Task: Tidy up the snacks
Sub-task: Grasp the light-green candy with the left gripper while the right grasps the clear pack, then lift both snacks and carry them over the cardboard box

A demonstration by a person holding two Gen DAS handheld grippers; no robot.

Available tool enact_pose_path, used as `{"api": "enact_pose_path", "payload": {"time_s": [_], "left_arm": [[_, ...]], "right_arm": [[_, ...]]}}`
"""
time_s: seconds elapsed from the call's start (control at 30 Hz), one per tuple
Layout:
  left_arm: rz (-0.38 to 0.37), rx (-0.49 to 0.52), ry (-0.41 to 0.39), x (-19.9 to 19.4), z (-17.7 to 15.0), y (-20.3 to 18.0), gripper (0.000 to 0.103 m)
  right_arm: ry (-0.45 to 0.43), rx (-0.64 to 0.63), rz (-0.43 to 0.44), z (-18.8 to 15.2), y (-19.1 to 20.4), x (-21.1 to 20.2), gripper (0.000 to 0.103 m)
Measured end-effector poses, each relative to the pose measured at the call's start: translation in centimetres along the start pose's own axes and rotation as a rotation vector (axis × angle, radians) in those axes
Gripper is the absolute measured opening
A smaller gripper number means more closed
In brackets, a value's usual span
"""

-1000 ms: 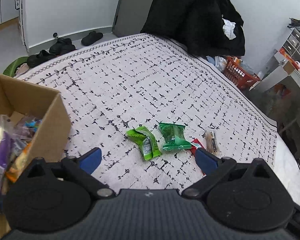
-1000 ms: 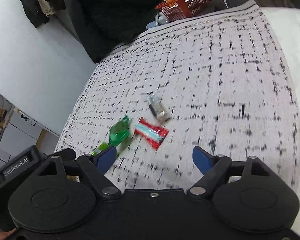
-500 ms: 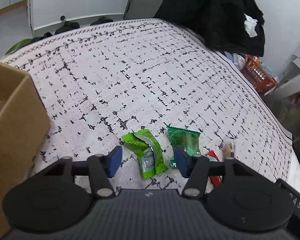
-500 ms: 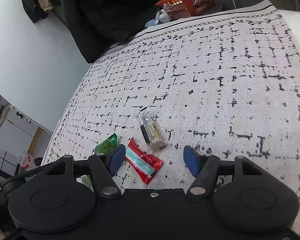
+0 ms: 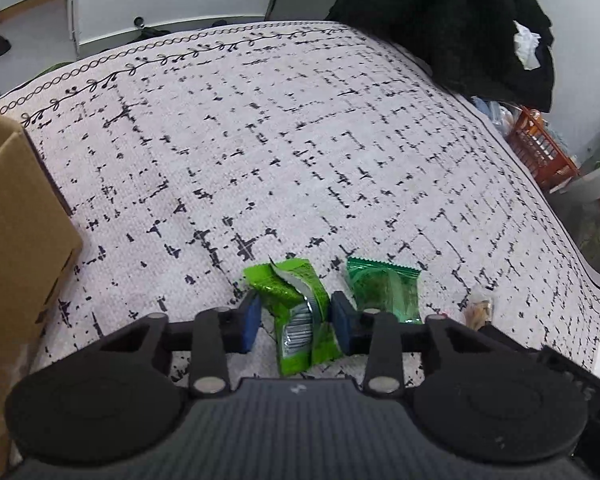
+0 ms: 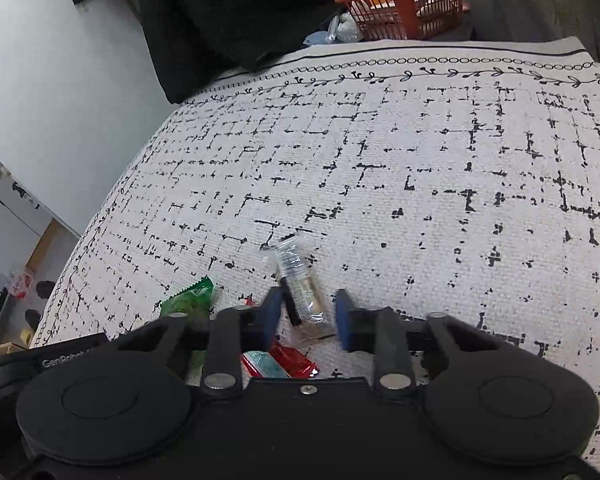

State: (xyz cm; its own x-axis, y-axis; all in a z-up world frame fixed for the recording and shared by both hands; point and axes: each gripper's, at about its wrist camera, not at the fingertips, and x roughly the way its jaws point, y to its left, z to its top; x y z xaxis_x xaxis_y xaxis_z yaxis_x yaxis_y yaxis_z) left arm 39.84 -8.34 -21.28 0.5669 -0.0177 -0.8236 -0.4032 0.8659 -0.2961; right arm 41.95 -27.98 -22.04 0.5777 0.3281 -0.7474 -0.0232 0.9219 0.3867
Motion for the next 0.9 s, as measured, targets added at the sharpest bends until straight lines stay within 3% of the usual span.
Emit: {"api": "enact_pose_path", "payload": {"time_s": [0.33,0.9], "left_arm": [[-0.032,0.018,-0.033,-3.0,-0.5,0.1,0.031],[-0.070,0.024,-0.110,-11.3,-0.4,1.3,0.032]], "right_arm": [[-0.013,0.052,0.027,-0.6,0.3,-3.2,0.017],[-0.054,0.031,0.078,-2.2,4.4,-9.7,0.017]]}}
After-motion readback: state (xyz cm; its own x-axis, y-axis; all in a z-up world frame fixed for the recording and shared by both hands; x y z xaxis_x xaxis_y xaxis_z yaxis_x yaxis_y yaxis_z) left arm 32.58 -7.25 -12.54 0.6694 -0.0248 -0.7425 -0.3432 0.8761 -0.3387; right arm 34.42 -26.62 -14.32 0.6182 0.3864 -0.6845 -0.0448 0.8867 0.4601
